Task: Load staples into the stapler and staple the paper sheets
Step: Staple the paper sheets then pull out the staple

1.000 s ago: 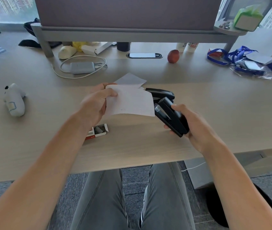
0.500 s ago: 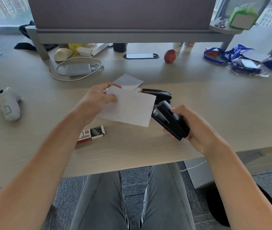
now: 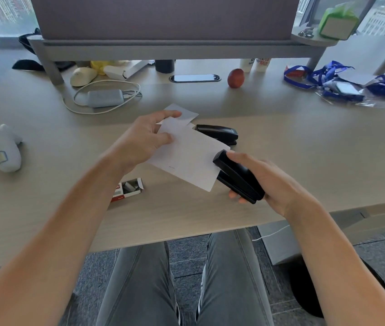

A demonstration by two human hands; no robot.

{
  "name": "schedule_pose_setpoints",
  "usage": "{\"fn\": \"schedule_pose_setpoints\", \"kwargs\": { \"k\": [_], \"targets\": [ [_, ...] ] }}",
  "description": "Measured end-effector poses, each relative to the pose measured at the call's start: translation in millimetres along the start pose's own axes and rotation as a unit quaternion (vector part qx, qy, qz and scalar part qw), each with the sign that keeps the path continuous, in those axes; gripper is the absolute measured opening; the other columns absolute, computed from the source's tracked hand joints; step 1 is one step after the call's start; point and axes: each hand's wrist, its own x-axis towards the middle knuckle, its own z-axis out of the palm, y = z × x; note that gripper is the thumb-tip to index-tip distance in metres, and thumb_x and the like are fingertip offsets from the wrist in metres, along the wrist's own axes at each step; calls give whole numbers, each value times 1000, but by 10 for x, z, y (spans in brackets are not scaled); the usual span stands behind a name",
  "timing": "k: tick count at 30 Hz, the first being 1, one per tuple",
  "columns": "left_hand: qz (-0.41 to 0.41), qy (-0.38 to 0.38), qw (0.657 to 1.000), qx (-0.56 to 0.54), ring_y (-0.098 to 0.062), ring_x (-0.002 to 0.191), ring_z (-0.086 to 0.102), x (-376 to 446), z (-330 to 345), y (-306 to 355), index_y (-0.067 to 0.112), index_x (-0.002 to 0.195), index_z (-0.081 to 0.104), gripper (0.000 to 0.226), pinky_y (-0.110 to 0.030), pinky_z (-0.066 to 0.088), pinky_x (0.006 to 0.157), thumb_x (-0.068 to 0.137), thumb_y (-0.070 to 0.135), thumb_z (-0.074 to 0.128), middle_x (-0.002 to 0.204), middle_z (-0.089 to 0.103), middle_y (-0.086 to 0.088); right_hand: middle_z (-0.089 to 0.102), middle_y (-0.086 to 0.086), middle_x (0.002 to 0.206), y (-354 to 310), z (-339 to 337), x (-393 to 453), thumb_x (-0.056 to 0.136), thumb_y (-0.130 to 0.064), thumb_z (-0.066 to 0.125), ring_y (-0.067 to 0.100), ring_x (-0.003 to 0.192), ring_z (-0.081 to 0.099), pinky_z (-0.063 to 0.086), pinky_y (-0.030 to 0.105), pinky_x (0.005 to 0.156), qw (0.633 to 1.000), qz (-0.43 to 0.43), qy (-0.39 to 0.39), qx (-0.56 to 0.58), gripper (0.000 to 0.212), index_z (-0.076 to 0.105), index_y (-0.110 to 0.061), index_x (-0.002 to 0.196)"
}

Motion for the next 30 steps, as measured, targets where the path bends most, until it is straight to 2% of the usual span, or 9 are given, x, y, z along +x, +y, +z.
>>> {"fn": "schedule_pose_setpoints", "kwargs": {
  "k": [2, 6, 9, 11, 14, 17, 19, 25, 30],
  "targets": [
    [1, 2, 1000, -3, -28, 98, 72, 7, 30, 17, 36, 134, 59, 52, -46, 55, 92, 95, 2, 59, 102, 78, -1, 79, 8, 78, -12, 24, -2, 92, -60, 62, 21, 64, 74, 56, 31, 59, 1000, 4, 6, -17, 54, 77, -10, 102],
    [-6, -4, 1000, -3, -27, 101, 72, 25, 80, 42, 36, 137, 56, 54, -48, 53, 98, 94, 3, 59, 103, 78, -2, 82, 7, 92, 31, 47, 9, 92, -61, 63, 24, 73, 76, 57, 33, 68, 1000, -10, 10, -11, 50, 79, -14, 102],
    [-7, 10, 1000, -13, -26, 102, 71, 35, 124, 42, 35, 140, 53, 56, -45, 52, 99, 94, 5, 60, 104, 78, -3, 82, 8, 92, 58, 69, 15, 92, -59, 65, 23, 72, 75, 57, 33, 69, 999, -25, 30, 5, 47, 81, -15, 101],
    [-11, 53, 998, -20, -24, 101, 70, 66, 158, 44, 33, 142, 52, 55, -35, 56, 92, 93, 11, 65, 104, 76, -6, 82, 11, 90, 66, 77, 21, 92, -58, 66, 23, 70, 74, 56, 33, 66, 998, -29, 46, 23, 49, 81, -13, 99],
    [-73, 146, 981, -106, -20, 89, 71, 74, 219, 39, 21, 134, 57, 46, -29, 60, 64, 90, 21, 71, 111, 70, -8, 81, 13, 87, 59, 81, 25, 91, -58, 68, 23, 67, 74, 55, 30, 61, 995, -29, 77, 58, 50, 81, -9, 95],
    [-130, 141, 938, -288, -21, 72, 72, -12, 358, 36, 13, 113, 64, 24, -31, 58, 57, 93, 26, 66, 101, 72, -11, 81, 14, 86, 59, 91, 38, 90, -59, 69, 23, 67, 74, 54, 27, 56, 991, -31, 105, 83, 54, 80, -7, 96],
    [-140, 125, 925, -331, -23, 69, 73, -116, 527, 32, 12, 108, 66, 18, -32, 59, 56, 95, 24, 62, 91, 74, -11, 81, 15, 87, 75, 106, 60, 89, -58, 69, 23, 67, 74, 54, 26, 53, 988, -27, 120, 89, 57, 79, -3, 99],
    [-119, 117, 966, -200, -31, 82, 75, -325, 981, -107, 12, 106, 69, 14, -42, 63, 69, 98, 14, 57, 94, 77, -11, 80, 16, 82, 164, 169, 113, 87, -58, 72, 23, 62, 73, 52, 30, 55, 987, -15, 144, 73, 65, 75, 4, 104],
    [-122, 127, 964, -202, -23, 67, 70, -361, 1035, -93, 10, 100, 69, 11, -39, 63, 65, 97, 11, 58, 90, 76, -14, 80, 12, 77, 186, 129, 108, 85, -61, 73, 22, 60, 74, 52, 31, 56, 988, -14, 146, 43, 65, 75, 2, 100]
  ]
}}
